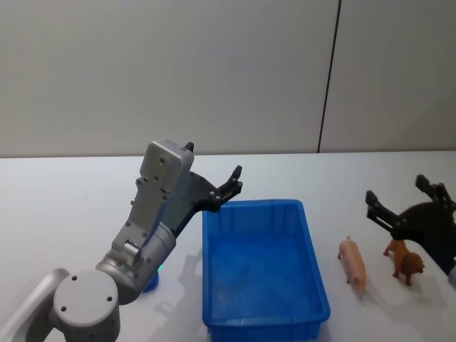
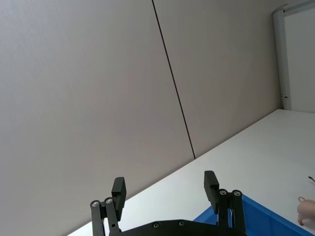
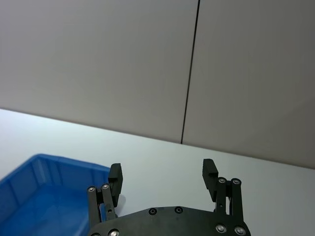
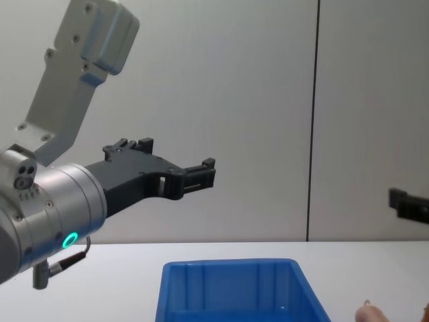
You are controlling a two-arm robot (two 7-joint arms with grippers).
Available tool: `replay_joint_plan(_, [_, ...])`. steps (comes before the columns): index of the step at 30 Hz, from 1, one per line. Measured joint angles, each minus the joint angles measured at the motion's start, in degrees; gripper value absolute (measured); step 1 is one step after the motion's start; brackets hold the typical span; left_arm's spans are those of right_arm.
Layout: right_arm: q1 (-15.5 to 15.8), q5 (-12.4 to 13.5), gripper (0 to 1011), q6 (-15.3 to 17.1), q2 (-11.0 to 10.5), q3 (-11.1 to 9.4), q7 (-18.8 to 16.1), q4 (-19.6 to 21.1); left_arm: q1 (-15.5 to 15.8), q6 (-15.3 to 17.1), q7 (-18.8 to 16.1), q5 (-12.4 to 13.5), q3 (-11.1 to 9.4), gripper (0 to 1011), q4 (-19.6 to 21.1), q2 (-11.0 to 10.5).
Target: Pick up the two dolls from the table and place them into the box.
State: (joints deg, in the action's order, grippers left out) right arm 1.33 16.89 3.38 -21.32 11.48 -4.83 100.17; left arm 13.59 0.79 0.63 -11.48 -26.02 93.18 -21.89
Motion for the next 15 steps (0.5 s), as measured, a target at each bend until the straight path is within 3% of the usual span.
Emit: replay_joint_plan(15, [2.60,-0.66,1001,4.26,-4.24,-2.37,-1.76,-2.16,0.00,0.00,0.00,0.00,0.00,1003,0.00,0.00])
